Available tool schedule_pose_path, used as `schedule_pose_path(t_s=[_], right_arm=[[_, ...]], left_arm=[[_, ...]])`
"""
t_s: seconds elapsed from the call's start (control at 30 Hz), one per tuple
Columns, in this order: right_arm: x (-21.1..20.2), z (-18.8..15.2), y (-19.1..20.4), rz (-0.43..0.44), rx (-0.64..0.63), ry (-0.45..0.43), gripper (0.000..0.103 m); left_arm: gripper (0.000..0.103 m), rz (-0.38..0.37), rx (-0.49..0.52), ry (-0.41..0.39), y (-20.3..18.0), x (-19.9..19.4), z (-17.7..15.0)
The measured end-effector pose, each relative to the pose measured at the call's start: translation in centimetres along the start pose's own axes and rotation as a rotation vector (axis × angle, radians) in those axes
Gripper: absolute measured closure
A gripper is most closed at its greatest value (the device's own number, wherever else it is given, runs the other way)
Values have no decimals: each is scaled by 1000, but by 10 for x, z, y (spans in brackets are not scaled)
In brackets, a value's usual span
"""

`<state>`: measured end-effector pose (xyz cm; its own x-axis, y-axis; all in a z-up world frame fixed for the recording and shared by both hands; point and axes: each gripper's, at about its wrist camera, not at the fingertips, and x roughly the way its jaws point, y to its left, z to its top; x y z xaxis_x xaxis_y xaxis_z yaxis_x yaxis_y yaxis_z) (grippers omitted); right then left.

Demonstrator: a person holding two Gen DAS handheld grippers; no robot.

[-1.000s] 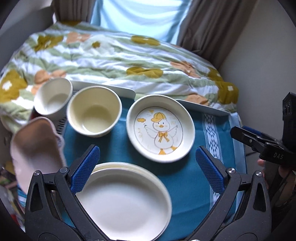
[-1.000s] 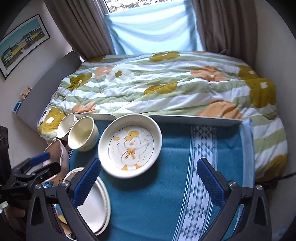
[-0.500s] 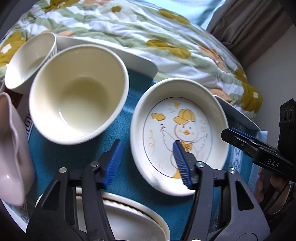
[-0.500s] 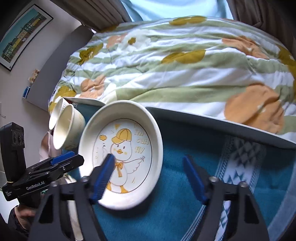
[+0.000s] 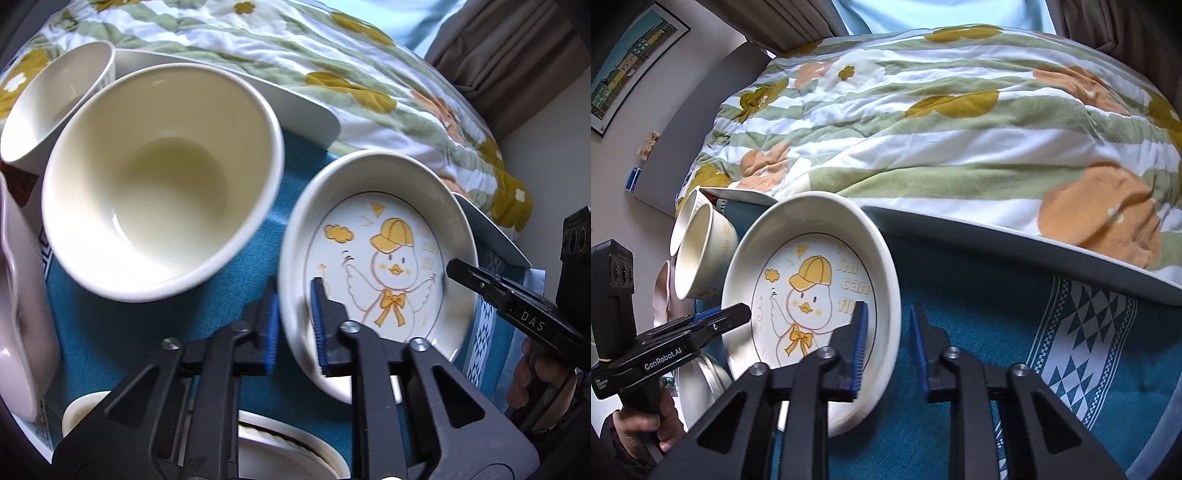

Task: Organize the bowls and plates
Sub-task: 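Reach to the duck-print 'I'm can fly' plate and grip its rim, then lift the duck-print plate and carry it over the plate stack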

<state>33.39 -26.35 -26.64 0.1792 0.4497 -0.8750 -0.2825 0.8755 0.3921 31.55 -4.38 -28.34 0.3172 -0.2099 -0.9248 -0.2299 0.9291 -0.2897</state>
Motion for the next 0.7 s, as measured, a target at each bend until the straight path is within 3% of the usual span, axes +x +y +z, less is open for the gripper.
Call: schedule_pose_path(t_s=[0.1,0.43,0.7], right_arm=[[2,-1,0,3,-8,0,93],[-7,-7,7,0,-46,-19,93],[-44,-17,27,13,-66,-67,93]], left_arm=[[95,-12,-16,-5,4,0,-2],[95,7,-25,-22,1,-8,-7],[95,-18,1,-91,-1,-55,-17]])
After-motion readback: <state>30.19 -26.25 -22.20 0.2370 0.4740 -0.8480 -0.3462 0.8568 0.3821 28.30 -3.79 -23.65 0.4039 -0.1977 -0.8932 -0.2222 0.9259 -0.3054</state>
